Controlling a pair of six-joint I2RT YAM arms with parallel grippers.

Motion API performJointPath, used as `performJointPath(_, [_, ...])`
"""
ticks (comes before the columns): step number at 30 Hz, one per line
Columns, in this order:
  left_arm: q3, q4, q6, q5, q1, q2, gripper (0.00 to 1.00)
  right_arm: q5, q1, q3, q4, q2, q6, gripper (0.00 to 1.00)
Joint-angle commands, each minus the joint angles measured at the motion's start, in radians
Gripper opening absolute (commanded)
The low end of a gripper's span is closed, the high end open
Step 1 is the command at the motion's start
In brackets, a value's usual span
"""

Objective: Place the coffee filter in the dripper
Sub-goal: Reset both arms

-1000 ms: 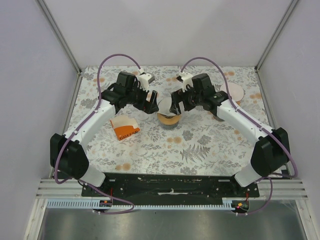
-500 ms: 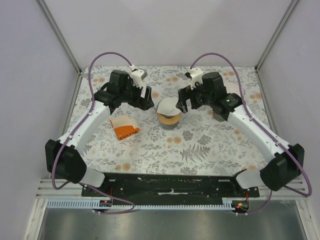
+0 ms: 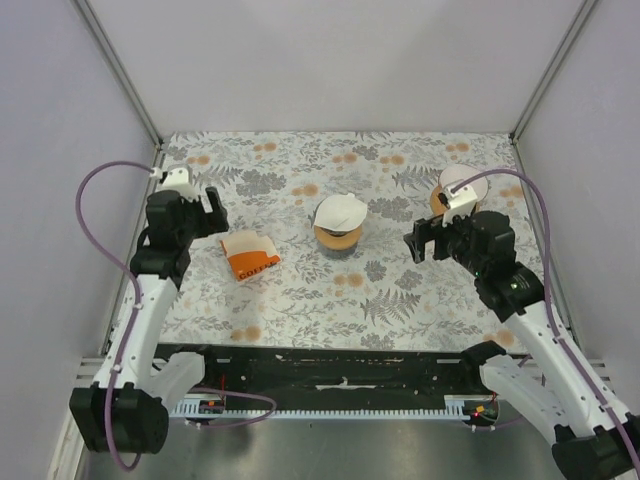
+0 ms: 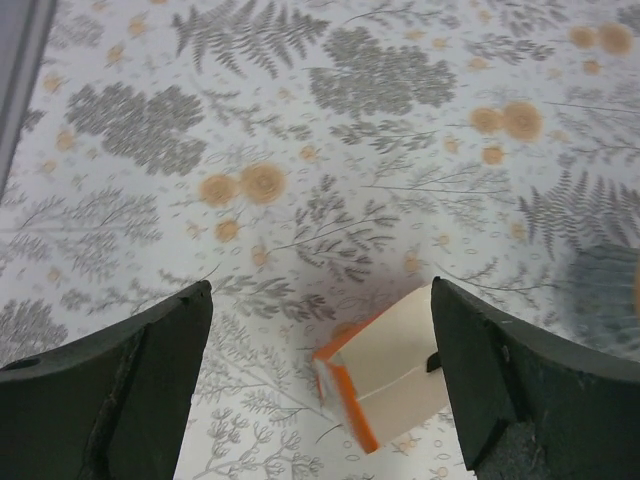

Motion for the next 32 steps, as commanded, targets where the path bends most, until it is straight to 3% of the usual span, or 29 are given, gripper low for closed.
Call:
performJointPath(1, [-0.135, 0.14, -0.069, -0.096, 0.048, -0.119, 0.95, 0.07, -0.006, -0.078, 0.081, -0.126, -0.001, 0.98])
performJointPath(5, [-0.242, 0.168, -0.082, -0.089, 0.1, -0.2, 0.95, 0.108, -0.004, -0.165, 0.173, -0.23, 0.102, 0.98])
performJointPath(7, [-0.285, 0.183, -0.089, -0.092, 0.109, -0.228, 0.95, 0.204, -0.004, -0.22, 0.214, -0.258, 0.165, 0.98])
performJointPath(12, [-0.37, 0.216, -0.097, -0.073, 0.118, -0.283, 0.95, 0.261, -0.006, -0.286, 0.208, -0.31, 0.213, 0.98])
performJointPath(21, [-0.423, 0.214, -0.117, -0.058, 0.129, -0.331, 0.95, 0.351, -0.004, -0.42, 0.241, -0.41, 0.26, 0.98])
performJointPath(32, [-0.448, 0.223, -0.114, -0.043, 0.135, -0.334, 0.96, 0.418, -0.004, -0.472, 0.25, -0.399, 0.323, 0.98])
